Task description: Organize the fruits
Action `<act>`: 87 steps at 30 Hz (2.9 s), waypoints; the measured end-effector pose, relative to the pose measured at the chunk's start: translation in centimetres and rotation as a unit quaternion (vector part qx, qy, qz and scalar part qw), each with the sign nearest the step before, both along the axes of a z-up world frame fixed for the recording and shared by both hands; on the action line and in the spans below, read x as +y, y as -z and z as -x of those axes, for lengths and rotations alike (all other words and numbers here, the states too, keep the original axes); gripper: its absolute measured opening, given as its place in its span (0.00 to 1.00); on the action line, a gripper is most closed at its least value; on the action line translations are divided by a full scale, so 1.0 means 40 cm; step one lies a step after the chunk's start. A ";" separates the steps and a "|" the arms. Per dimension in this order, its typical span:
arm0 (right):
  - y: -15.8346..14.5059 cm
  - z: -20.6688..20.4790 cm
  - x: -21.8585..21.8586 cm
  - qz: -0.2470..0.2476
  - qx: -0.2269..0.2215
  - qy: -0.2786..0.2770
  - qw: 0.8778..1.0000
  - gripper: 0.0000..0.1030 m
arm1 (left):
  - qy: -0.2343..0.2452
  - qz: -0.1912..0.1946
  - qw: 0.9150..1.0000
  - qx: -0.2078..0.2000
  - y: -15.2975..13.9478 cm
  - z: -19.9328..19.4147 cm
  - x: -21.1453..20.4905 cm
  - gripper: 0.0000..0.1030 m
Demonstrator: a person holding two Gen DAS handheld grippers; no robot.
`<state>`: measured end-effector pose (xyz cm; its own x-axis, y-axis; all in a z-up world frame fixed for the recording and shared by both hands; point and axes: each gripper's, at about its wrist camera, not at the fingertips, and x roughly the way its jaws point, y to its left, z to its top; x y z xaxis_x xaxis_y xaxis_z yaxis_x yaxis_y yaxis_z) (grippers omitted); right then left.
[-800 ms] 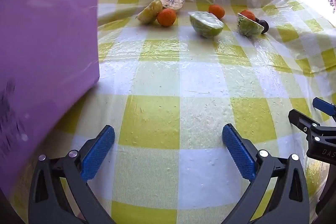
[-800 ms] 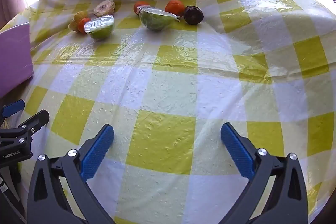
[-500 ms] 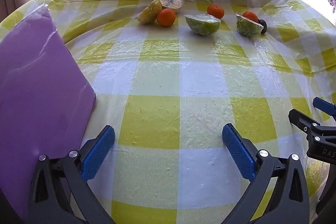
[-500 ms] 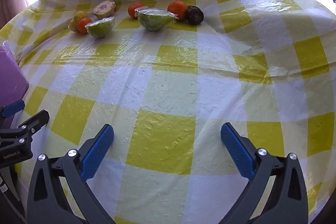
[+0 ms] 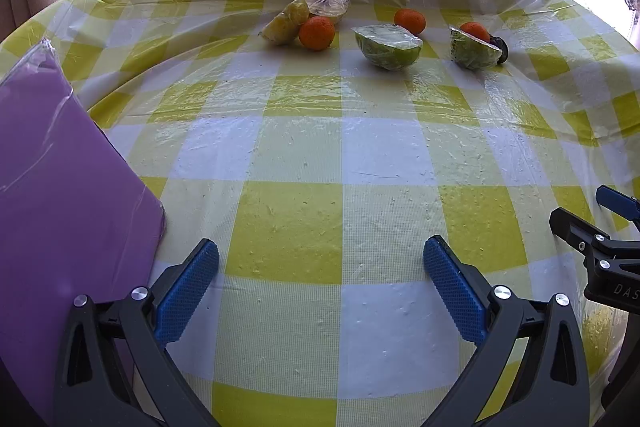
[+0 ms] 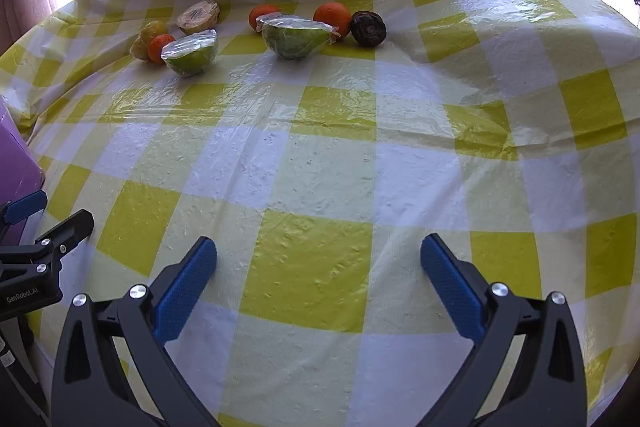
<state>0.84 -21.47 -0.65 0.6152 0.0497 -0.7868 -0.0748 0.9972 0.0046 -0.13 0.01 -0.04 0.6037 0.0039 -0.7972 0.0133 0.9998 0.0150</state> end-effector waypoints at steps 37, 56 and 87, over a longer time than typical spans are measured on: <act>0.001 0.001 -0.001 0.000 0.000 -0.001 1.000 0.99 | 0.000 0.000 1.000 0.000 0.000 0.001 0.000 0.96; 0.001 0.001 -0.001 0.000 0.000 -0.001 1.000 0.99 | 0.000 0.000 1.000 0.000 0.001 0.001 0.000 0.96; -0.007 -0.073 -0.005 -0.012 0.017 -0.023 1.000 0.99 | 0.006 0.005 1.000 0.011 -0.006 -0.109 -0.048 0.96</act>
<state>3.77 -21.65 -0.36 0.5850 0.0963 -0.8053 -0.1194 0.9923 0.0319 4.24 -1.93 0.22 0.5855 -0.0119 -0.8106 0.0258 0.9997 0.0040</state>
